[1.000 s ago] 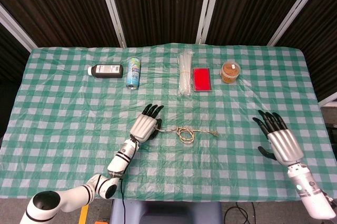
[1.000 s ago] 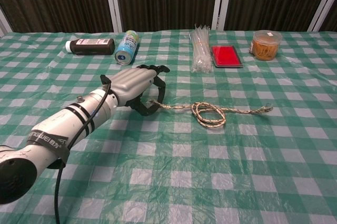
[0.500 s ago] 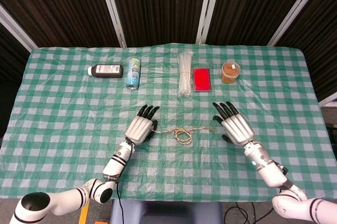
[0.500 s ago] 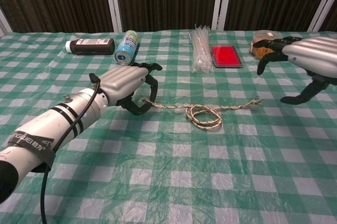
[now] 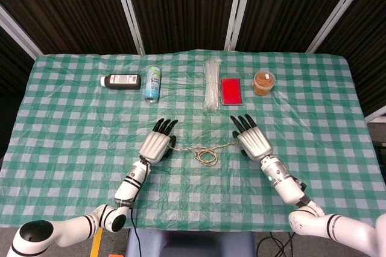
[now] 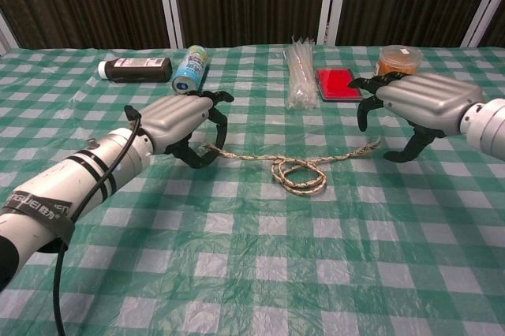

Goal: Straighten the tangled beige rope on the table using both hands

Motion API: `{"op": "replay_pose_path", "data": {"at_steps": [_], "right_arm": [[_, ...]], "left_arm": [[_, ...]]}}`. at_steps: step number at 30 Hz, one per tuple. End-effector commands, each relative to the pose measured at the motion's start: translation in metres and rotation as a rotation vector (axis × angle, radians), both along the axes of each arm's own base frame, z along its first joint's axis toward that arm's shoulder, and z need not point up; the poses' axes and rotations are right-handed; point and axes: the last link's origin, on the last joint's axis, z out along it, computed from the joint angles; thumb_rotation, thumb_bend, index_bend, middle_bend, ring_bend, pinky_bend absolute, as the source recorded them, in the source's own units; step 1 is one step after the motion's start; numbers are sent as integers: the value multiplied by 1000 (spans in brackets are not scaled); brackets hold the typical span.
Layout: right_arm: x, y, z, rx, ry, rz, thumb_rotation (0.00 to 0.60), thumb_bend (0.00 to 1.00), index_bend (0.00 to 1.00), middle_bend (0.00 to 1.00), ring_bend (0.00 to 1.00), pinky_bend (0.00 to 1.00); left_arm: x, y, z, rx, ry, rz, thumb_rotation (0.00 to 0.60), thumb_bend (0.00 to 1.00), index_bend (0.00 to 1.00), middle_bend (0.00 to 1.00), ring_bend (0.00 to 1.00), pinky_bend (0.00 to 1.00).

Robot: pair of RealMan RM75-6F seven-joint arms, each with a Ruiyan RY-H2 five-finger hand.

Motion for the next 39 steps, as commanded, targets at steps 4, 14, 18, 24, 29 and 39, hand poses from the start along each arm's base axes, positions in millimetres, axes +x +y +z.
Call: {"op": "replay_pose_path", "data": {"at_steps": [4,14,18,24,29,39], "right_arm": [[-1,-8,-16,-6,19,-34,600,358,486,0,0,0],[8,-14,-32,-25,12,-38,600,415,563,0,0,0],[10,-17,-34,-36,17,-52,600,440,575,0,0,0],[13,-21,-38,-42,27,-59,600,443,599,0,0,0],[14,-22,-42,-39,23,-67,600,443,605,0,0,0],[18,-23,-52,-42,23,-65,600,449,662,0,0,0]], "left_arm": [[-1,2,1,2,-7,8,600,579,622,48,0,18],[-1,4,3,4,-3,3,600,595,623,49,0,18],[-3,5,4,1,-2,8,600,597,623,49,0,17],[-6,7,5,4,-2,11,600,595,623,50,0,16],[-7,8,7,4,-3,16,600,591,623,51,0,16],[-10,9,7,2,1,21,600,588,623,50,0,16]]}}
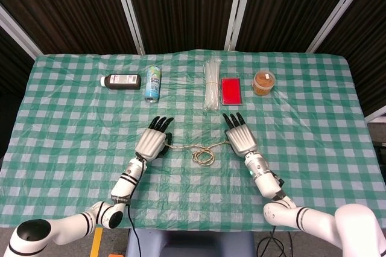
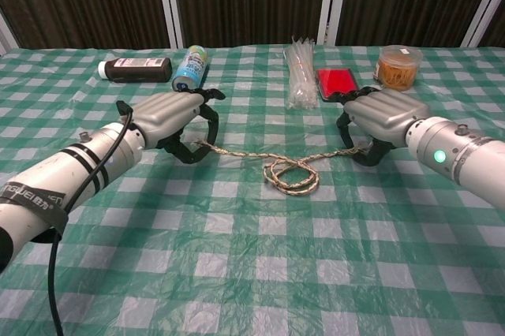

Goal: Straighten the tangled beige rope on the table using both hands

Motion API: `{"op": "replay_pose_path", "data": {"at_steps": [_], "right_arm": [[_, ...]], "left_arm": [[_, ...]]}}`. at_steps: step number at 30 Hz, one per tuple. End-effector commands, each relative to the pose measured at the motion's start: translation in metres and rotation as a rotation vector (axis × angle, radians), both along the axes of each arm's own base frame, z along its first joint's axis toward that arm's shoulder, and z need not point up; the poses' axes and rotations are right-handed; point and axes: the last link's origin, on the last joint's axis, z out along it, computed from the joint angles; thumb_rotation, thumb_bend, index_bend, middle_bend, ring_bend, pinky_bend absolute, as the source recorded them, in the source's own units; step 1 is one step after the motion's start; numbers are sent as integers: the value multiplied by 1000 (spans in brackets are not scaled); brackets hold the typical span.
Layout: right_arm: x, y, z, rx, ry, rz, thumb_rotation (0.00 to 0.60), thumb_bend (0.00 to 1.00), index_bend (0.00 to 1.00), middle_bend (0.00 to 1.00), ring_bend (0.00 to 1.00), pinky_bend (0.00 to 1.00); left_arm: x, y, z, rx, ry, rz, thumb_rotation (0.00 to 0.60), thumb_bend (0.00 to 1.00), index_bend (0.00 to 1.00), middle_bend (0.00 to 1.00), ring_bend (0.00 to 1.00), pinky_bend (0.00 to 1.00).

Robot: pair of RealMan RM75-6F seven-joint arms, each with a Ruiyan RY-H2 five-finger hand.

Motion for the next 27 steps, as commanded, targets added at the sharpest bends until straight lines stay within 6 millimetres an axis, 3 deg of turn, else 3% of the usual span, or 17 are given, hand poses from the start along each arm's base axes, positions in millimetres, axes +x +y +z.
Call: {"op": "replay_pose_path", "data": {"at_steps": [1,17,27], "right_arm": [[1,-1,-1,-3,-2,1,600,452,665,0,0,0],[4,-3,3,-41,-11,2,600,569,776,16,0,0],[-41,15,70,-149,-28,-25,600,572,792,39,0,0]], "left_arm": [[0,0,1,1,1,-1,600,588,623,50,0,16],[-7,5,11,34,6,-1,600,588,628,52,0,15],[-46,7,34,83,63,43,600,588,632,59,0,15]]}}
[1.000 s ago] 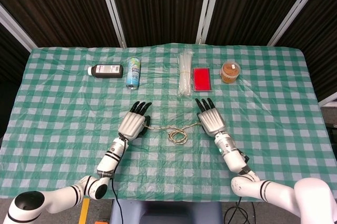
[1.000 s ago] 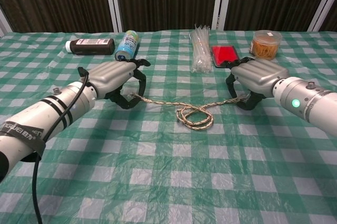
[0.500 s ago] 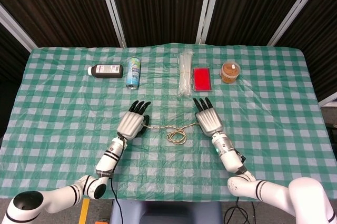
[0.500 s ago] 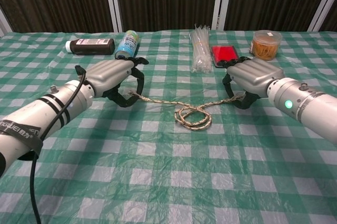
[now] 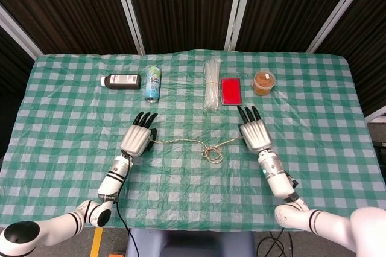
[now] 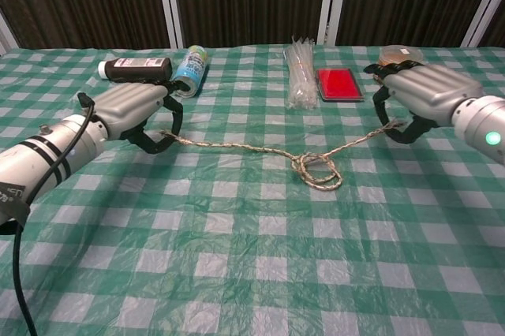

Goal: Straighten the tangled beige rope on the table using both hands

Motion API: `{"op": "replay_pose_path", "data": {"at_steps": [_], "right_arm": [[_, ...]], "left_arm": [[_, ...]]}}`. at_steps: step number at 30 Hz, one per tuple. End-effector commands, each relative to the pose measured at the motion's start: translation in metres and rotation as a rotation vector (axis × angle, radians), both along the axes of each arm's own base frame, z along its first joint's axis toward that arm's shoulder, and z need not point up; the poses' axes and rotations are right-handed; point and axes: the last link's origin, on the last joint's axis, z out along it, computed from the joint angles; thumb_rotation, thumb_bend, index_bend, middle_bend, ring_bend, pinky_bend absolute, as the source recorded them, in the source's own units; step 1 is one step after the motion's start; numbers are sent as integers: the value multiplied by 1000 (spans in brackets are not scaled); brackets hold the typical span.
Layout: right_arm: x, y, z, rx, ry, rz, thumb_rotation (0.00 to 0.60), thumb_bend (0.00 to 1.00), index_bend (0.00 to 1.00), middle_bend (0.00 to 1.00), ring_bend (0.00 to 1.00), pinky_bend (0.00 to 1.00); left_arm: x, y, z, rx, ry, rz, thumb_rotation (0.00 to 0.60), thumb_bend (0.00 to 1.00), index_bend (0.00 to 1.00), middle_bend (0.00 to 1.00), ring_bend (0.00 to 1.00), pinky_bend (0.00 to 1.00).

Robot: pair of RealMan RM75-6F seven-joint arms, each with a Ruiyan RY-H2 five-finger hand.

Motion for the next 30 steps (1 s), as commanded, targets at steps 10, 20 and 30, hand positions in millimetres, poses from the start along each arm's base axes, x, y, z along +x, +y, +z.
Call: {"op": "replay_pose_path", "data": {"at_steps": [10,20,30], "right_arm": [[-69,33,70,-91,4,-77,600,573,792,41,0,0],[-110,49,93,-113,4,-151,600,573,792,41,0,0],[-146,57,98,-111,41,-235,600,593,792,43,0,0]], "left_arm": [[-31,-17,31,50,4,12,600,588,633,63,0,15],[-66,-26,57,84,12,95,600,586,633,67,0,15],[-104,-33,73,102,41,170,600,586,634,68,0,15]]}}
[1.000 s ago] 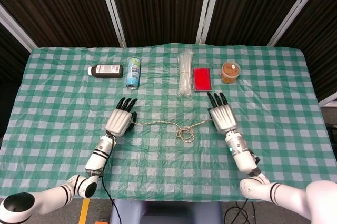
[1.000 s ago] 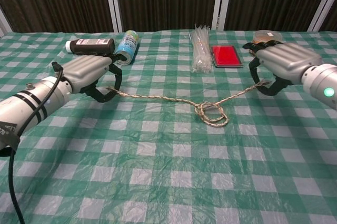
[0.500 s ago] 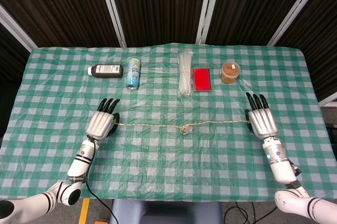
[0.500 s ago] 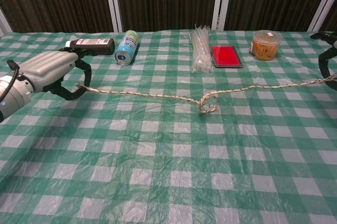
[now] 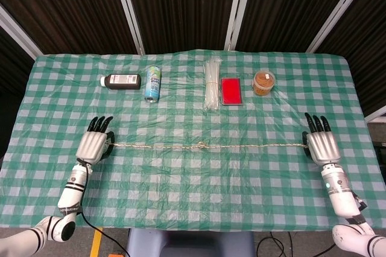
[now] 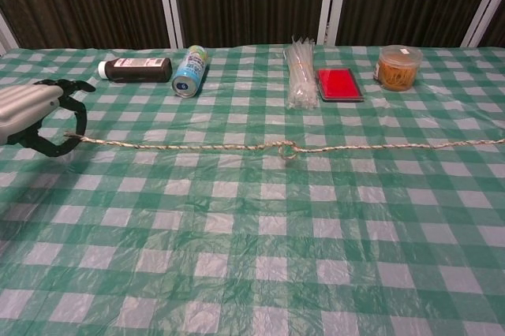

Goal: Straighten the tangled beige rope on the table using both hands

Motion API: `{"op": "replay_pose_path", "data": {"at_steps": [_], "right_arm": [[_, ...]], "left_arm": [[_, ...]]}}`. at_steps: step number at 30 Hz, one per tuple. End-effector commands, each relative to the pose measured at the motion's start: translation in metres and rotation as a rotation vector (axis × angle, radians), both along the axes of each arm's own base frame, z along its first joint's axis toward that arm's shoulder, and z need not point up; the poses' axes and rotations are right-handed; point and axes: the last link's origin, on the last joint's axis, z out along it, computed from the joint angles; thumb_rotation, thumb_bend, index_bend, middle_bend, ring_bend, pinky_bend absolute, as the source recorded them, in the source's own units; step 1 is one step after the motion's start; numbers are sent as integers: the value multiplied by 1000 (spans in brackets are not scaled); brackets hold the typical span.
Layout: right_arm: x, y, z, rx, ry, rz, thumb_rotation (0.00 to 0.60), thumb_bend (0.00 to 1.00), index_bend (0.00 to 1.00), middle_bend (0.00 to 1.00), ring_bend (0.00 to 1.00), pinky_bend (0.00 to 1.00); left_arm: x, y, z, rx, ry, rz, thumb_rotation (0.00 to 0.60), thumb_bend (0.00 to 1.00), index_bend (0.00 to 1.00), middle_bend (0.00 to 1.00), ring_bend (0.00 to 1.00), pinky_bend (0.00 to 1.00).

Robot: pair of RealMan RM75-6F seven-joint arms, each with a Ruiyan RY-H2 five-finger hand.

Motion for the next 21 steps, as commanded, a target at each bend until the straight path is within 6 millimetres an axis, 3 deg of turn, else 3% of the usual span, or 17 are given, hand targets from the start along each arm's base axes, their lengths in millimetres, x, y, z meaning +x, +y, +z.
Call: {"op": "replay_pose_path", "data": {"at_steps": [1,12,21], "right_arm": [[-11,3,1,0,-3,-35,600,593,792,43,0,0],[-29,3,12,-2,27,-92,600,593,792,67,0,0],[-41,3,15,-10,32,-138,600,593,792,67,0,0]], "left_arm": [[-11,-3,2,-3,10,19,600,586,634,68,0,15],[-36,-8,9,3,20,61,600,586,636,69,0,12],[-43,-5,13,7,30,72,600,586,632,69,0,12]]}}
